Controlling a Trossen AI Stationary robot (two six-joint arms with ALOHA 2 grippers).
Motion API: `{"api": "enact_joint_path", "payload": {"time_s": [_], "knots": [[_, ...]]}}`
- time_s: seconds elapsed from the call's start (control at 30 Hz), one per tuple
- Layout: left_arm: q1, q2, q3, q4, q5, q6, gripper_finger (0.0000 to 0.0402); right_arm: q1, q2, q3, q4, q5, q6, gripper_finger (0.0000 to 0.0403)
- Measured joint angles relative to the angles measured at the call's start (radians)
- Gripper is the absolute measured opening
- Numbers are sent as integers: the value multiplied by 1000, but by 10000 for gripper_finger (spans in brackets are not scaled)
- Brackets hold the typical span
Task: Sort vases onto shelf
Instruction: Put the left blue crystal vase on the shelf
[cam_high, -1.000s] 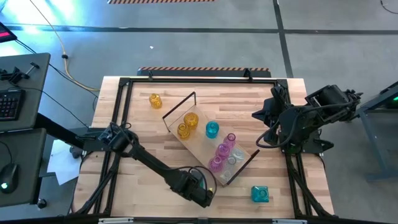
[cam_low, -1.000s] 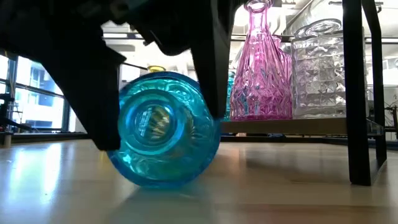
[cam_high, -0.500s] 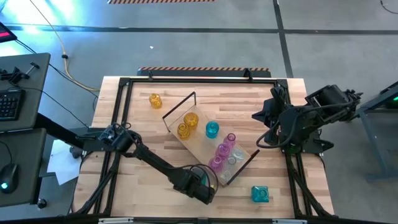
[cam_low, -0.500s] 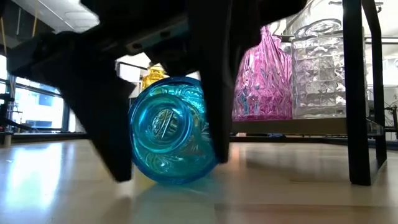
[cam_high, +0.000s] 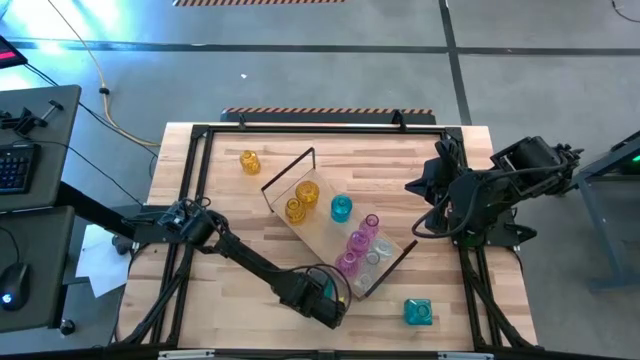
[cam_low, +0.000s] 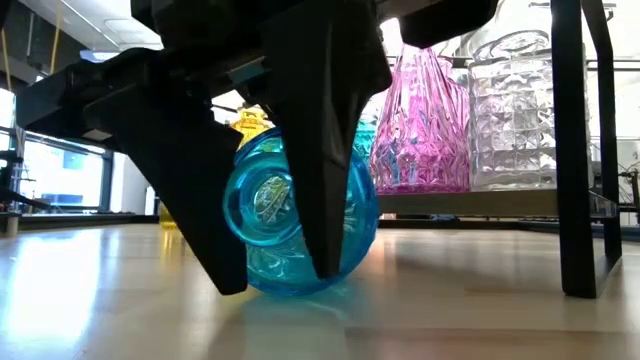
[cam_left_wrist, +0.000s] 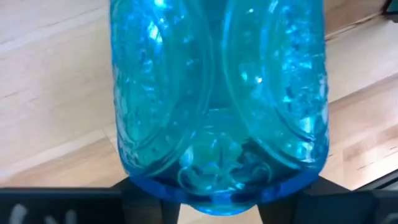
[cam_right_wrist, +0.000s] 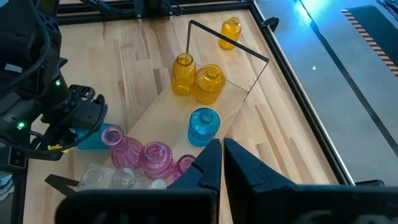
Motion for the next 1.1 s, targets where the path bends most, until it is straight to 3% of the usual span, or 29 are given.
{"api": "enact_joint_path", "payload": {"time_s": [0.07,0.4,0.67,0.97,1.1], "knots": [[0,0,0,-1,-3,8,132,0,0,0,0,-3,0,0],[-34,-5,1,-12,55,0,130,0,0,0,0,-38,0,0],[-101,-38,0,-171,160,-25,130,0,0,0,0,-38,-1,0],[-102,-156,0,-350,261,113,130,0,0,0,0,-38,2,0],[-85,-189,0,-436,370,237,130,6,0,0,0,-45,10,0]]}}
